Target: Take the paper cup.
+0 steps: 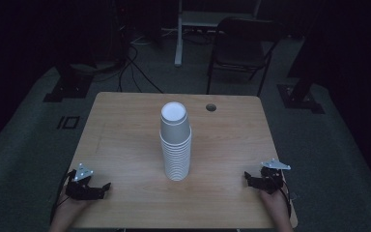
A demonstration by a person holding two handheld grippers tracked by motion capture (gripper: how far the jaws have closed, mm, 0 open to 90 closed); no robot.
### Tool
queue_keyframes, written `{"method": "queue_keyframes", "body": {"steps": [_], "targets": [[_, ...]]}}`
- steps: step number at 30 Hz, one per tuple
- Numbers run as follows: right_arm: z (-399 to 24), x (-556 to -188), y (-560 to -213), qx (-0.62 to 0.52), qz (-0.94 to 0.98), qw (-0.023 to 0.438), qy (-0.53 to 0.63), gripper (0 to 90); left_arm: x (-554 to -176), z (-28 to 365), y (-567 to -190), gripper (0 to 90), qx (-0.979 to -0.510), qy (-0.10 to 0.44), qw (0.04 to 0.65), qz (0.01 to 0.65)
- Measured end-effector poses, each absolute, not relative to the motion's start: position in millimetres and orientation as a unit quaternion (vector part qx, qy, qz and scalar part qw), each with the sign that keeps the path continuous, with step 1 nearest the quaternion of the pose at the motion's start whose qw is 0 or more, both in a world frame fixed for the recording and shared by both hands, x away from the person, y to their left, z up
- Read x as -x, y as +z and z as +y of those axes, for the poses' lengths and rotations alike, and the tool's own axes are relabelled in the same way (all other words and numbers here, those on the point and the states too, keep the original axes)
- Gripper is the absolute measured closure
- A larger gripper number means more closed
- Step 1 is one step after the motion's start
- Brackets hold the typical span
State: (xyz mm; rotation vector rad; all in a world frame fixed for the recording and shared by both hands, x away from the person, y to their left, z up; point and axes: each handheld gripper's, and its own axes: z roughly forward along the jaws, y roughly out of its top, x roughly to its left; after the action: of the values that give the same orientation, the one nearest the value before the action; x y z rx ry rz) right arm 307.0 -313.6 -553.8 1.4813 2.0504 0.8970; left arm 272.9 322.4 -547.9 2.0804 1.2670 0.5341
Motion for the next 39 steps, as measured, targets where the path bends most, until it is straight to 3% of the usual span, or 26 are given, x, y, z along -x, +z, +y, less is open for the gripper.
{"method": "queue_keyframes", "body": {"steps": [25,39], "targets": [[-314,-307,-554,-0.538,0.744,0.227,0.325,12.1,-270,315,-546,3.4,-0.815,0.196,0.315,0.445],[-314,-307,-554,-0.538,0.744,0.227,0.325,12.1,-269,295,-529,3.4,-0.825,0.178,0.351,0.405]]}}
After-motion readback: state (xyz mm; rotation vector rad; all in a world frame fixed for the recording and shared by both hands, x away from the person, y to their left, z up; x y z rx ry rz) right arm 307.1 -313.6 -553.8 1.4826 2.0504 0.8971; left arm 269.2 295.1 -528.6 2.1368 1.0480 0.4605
